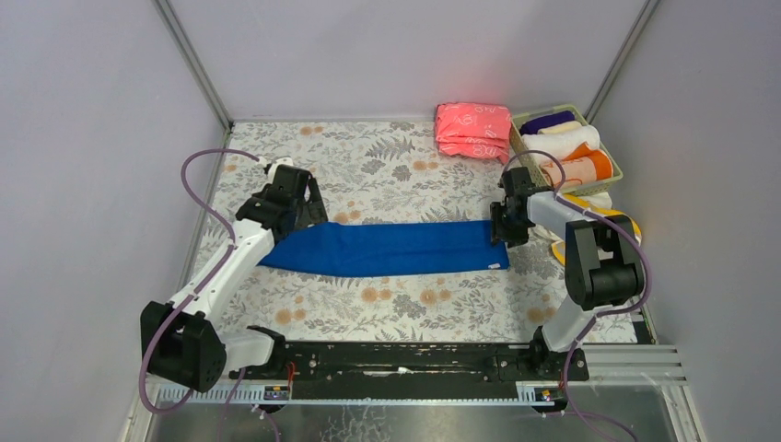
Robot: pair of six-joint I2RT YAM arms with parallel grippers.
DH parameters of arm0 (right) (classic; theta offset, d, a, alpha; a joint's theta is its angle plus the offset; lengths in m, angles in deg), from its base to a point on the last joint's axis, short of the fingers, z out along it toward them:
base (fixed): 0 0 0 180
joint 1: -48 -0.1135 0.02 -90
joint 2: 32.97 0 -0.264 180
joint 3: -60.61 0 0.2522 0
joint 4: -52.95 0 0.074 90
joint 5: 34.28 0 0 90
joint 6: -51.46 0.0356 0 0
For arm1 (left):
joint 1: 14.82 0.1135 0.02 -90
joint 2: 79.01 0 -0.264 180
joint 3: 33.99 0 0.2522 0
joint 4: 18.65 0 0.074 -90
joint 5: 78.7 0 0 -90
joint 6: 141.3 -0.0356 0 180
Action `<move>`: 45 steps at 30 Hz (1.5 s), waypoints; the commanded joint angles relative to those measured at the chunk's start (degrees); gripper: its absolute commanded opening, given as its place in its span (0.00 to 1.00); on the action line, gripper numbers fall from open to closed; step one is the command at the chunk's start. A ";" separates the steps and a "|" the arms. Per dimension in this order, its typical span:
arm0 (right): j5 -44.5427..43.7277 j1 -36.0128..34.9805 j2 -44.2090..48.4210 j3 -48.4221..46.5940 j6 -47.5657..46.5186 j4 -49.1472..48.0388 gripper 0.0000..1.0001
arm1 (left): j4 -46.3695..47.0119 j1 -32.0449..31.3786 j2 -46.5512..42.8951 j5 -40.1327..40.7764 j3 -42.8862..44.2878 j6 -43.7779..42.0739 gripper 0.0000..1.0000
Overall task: Roll the towels
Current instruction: Fold the towel at the center of the board.
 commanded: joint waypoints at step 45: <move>-6.33 -7.36 2.32 -33.26 0.44 22.48 0.00 | 0.65 5.47 3.93 -6.10 -0.50 1.47 0.98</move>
